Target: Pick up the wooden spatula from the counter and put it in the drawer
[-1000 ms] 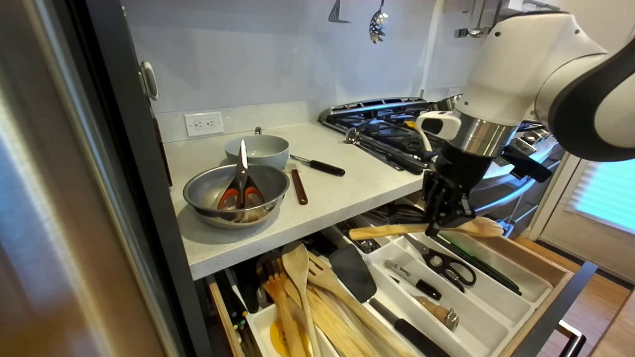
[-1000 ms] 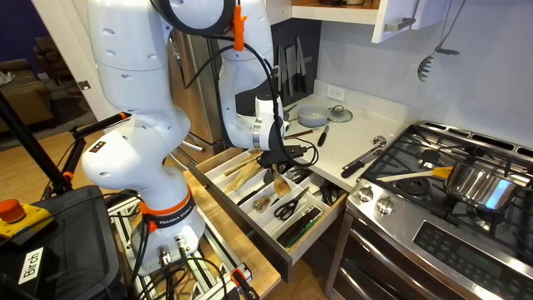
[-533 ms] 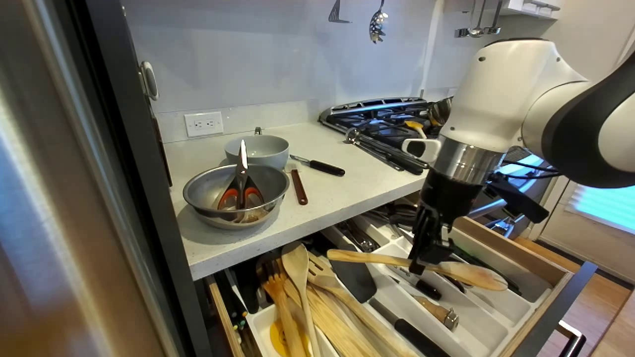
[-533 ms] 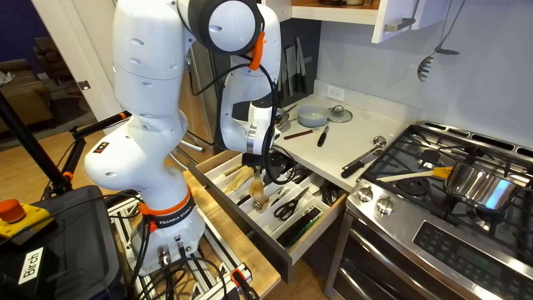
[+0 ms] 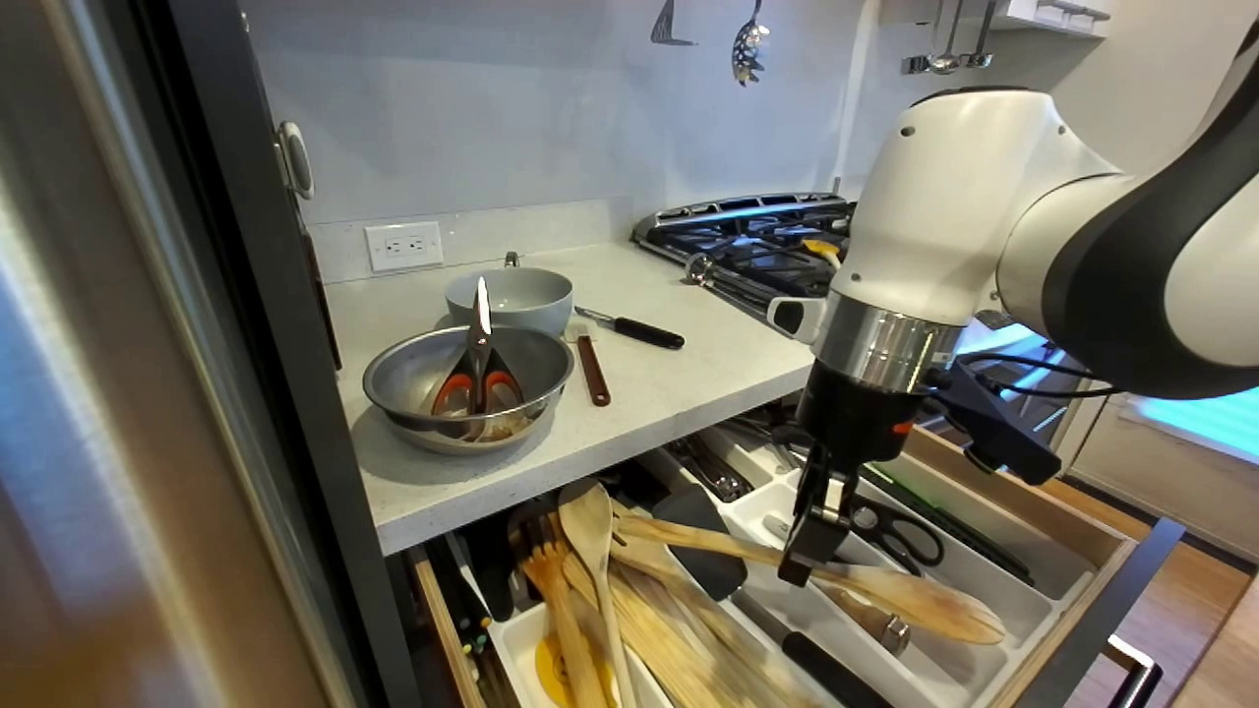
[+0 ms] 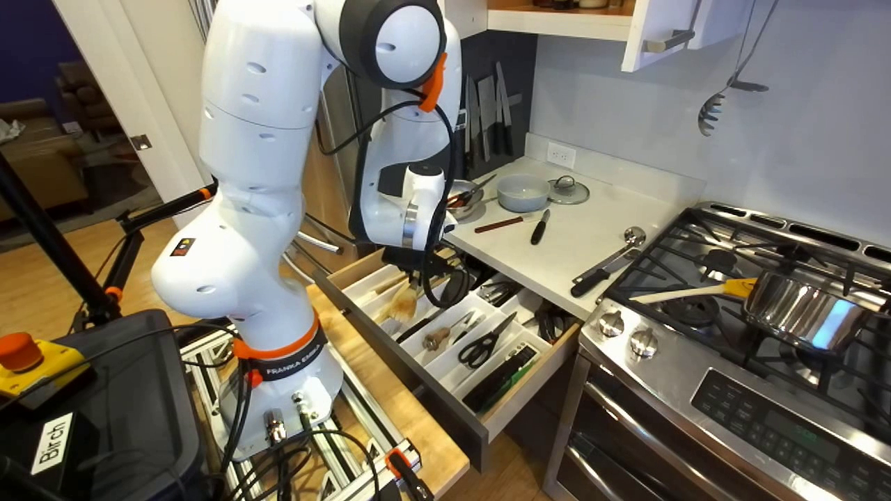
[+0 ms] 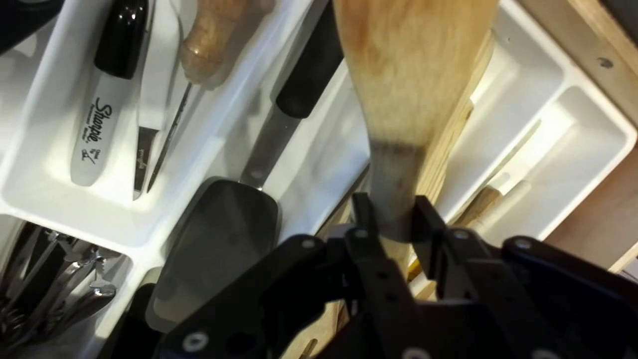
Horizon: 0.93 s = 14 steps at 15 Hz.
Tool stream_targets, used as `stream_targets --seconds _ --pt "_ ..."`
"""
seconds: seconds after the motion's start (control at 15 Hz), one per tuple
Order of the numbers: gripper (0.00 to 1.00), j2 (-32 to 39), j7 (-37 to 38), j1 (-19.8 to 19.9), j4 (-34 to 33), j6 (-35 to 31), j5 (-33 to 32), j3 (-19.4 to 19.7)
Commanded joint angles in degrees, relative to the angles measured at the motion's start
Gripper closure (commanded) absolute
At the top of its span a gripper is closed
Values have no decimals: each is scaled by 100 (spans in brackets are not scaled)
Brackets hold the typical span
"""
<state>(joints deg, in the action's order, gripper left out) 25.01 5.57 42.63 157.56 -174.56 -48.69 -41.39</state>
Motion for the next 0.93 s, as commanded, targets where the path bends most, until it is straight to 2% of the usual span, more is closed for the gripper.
stream_targets --seconds 0.0,0.27,0.33,0.53,0.8,0.87 --pt "76 2 0 3 -1 0 0 12" --pt "76 5 0 3 -2 0 0 21" --pt "94 5 0 3 -2 0 0 21" --pt "94 211 310 -282 -325 120 203 85" --pt "94 569 908 -1024 -835 626 468 193" --pt "94 421 419 -1762 -848 529 1441 596"
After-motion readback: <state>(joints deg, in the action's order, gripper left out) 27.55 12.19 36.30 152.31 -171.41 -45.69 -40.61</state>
